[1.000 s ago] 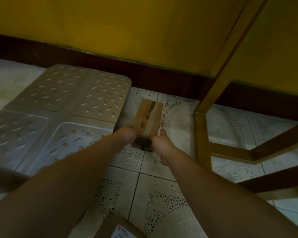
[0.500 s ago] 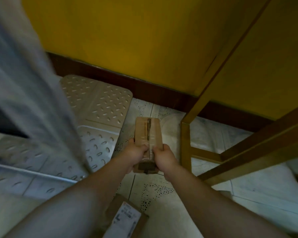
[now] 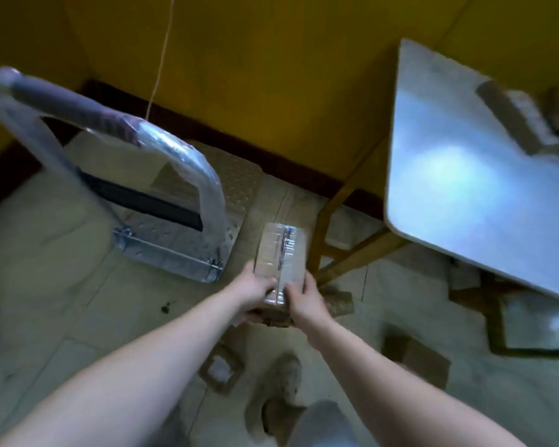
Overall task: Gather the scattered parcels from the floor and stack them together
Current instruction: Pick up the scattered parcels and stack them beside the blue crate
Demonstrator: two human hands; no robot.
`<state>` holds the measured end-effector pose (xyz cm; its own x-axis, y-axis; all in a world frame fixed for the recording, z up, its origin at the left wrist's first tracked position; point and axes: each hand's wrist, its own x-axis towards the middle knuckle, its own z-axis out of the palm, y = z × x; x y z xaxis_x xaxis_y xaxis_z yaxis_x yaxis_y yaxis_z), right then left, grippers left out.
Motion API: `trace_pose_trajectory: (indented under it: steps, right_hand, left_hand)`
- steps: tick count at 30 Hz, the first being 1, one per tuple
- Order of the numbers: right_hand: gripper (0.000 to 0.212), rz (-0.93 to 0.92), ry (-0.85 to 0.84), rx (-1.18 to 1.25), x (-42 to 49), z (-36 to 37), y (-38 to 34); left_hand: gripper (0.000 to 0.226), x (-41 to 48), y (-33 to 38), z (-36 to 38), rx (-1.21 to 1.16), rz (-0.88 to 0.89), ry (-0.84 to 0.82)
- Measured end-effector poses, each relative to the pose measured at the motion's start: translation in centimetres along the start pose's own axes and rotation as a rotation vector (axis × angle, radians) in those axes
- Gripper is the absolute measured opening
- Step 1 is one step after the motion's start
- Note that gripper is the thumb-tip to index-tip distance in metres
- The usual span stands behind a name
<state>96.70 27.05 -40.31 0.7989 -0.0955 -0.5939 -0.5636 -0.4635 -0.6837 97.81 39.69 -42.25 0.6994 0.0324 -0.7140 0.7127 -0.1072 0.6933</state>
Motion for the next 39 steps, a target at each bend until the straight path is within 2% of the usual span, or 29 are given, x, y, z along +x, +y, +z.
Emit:
trace_pose_trajectory:
  steps: [2,5,8,11,14,16,18,20,23,25,27,29,32,33,35,37,39]
  right_hand:
    - [0.051,-0.052,-0.042,-0.025,-5.0,-1.4,-1.7]
    - [0.044,-0.123,-0.016,-0.064,-12.1,-2.6,-3.2]
    - [0.039,-0.157,0.107,0.059,-19.1,-3.3,-3.3]
    - [0.036,-0.125,0.161,0.174,-25.3,-4.9,-2.4]
    - [0.063,-0.004,0.107,0.308,-30.6,-7.9,-1.4]
    - [0.071,0.034,0.028,0.438,-33.6,-10.5,-0.6]
    - [0.064,-0.061,0.046,0.495,-36.4,-13.5,0.7]
    - [0.062,-0.166,0.165,0.453,-39.3,-16.5,2.5]
    - [0.066,-0.235,0.352,0.325,-44.0,-21.6,6.5]
    - [0.065,-0.268,0.427,0.31,-47.2,-25.5,10.3]
    - [0.071,-0.285,0.503,0.332,-50.5,-29.7,14.0]
    - [0.077,-0.288,0.578,0.417,-54.0,-33.8,17.6]
    - [0.081,-0.237,0.611,0.671,-58.8,-39.1,22.3]
    - [0.077,-0.209,0.584,0.751,-60.1,-40.4,23.7]
    - [0.058,-0.176,0.575,0.821,-61.9,-42.8,26.0]
    - [0.037,-0.171,0.657,0.888,-62.6,-45.1,27.7]
    - [0.032,-0.169,0.751,0.96,-62.4,-47.5,28.9]
  left_hand:
    - [0.044,-5.4,0.7,-0.8,0.002,0.019,0.015]
    - [0.034,-12.8,1.1,-2.2,-0.025,0.059,0.0]
    - [0.029,-19.7,1.6,-3.4,0.017,0.14,-0.035]
    - [0.026,-26.3,2.0,-3.8,0.011,0.189,-0.107]
    - [0.035,-32.3,2.5,-3.2,-0.013,0.237,-0.2]
    - [0.045,-36.0,3.1,-1.9,-0.02,0.27,-0.262]
    - [0.047,-39.3,3.6,0.7,0.026,0.335,-0.282]
    - [0.042,-42.5,3.9,4.3,0.14,0.396,-0.267]
    - [0.069,-47.2,3.7,11.3,0.255,0.441,-0.316]
    - [0.073,-50.1,3.4,16.6,0.283,0.465,-0.37]
    - [0.065,-52.7,3.1,21.7,0.263,0.463,-0.426]
    - [0.048,-54.9,2.6,26.0,0.343,0.444,-0.488]
    - [0.034,-57.5,1.7,30.8,0.427,0.309,-0.698]
    - [0.032,-58.1,1.3,32.1,0.439,0.273,-0.746]
    - [0.033,-58.9,0.9,35.0,0.458,0.261,-0.781]
    - [0.041,-59.4,1.0,38.2,0.434,0.288,-0.781]
    - [0.046,-59.3,1.3,41.5,0.376,0.29,-0.784]
